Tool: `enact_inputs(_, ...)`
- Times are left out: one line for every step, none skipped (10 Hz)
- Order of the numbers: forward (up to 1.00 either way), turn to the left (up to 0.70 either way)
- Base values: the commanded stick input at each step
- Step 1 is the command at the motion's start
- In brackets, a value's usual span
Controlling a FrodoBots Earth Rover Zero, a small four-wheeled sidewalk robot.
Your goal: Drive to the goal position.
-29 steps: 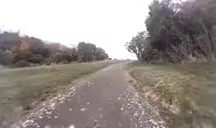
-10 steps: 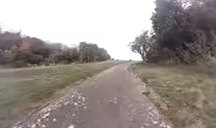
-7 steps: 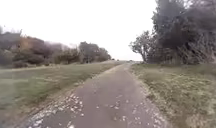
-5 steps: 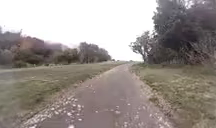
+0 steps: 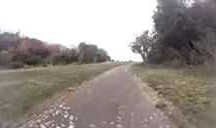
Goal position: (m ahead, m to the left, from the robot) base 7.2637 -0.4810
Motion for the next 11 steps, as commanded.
enact_inputs(0.6, -0.15)
enact_inputs(0.6, -0.15)
enact_inputs(0.6, -0.13)
enact_inputs(0.6, -0.01)
enact_inputs(0.6, 0.01)
enact_inputs(0.6, 0.01)
enact_inputs(0.6, 0.01)
enact_inputs(0.6, 0.01)
enact_inputs(0.6, 0.01)
enact_inputs(0.6, 0.01)
enact_inputs(0.6, 0.01)
